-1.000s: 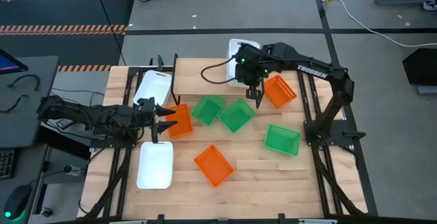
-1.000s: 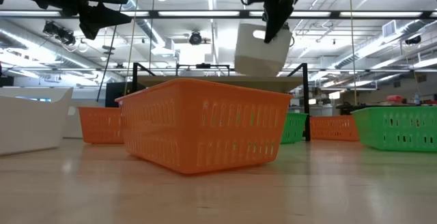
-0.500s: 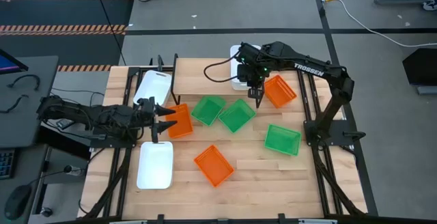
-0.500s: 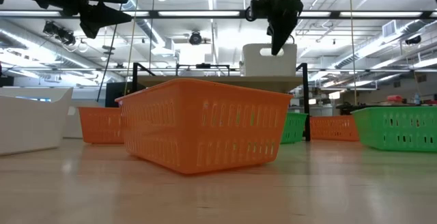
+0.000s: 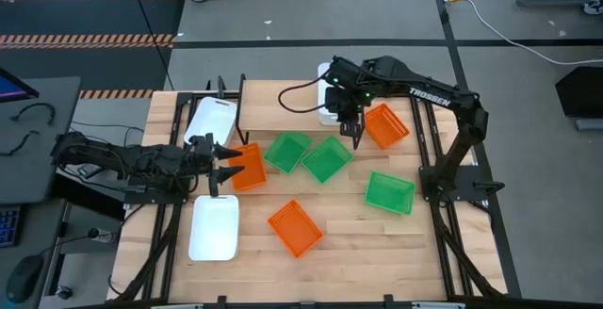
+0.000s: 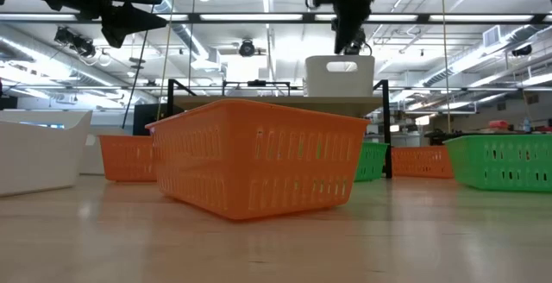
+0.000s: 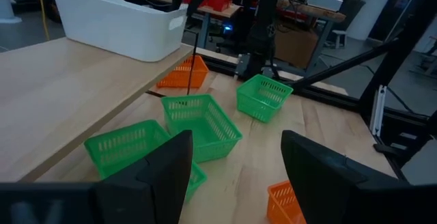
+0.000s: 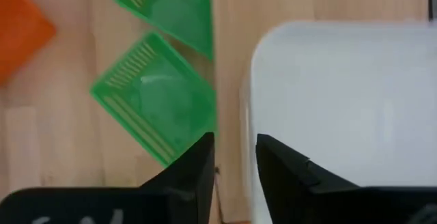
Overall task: Stack baskets on shelf by color
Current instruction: Put the right white bin on the shelf, then put the middle green bin on the shelf
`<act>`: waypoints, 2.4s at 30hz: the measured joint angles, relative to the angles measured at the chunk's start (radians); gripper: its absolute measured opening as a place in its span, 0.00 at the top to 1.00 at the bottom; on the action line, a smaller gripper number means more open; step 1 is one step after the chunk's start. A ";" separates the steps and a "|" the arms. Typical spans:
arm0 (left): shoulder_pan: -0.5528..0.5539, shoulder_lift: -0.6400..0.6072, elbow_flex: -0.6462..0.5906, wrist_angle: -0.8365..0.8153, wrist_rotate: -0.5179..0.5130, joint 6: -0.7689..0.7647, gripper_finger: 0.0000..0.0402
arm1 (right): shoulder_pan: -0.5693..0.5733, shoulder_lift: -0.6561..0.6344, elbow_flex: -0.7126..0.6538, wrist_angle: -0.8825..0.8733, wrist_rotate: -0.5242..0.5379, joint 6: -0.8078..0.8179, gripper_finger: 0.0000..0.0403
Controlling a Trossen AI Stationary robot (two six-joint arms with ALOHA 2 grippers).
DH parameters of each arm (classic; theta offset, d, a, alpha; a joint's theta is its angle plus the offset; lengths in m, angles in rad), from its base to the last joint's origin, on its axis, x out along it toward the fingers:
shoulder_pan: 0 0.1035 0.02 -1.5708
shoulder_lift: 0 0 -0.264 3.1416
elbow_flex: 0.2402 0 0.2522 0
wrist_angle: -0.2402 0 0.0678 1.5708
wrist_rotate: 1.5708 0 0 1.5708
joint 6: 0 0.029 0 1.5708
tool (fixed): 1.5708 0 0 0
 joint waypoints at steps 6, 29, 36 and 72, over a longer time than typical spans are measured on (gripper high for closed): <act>0.000 0.000 0.000 0.001 0.000 0.007 0.42 | 0.077 -0.001 0.113 -0.017 -0.016 0.068 0.70; -0.002 0.000 0.000 0.007 0.000 -0.045 0.42 | 0.435 0.333 0.127 -0.085 0.227 0.815 0.70; -0.002 0.000 0.000 -0.020 0.001 -0.046 0.42 | 0.410 0.422 0.127 0.013 0.158 0.829 0.70; -0.001 0.000 0.000 -0.032 0.001 -0.063 0.42 | 0.378 0.434 -0.137 0.283 0.231 0.906 0.71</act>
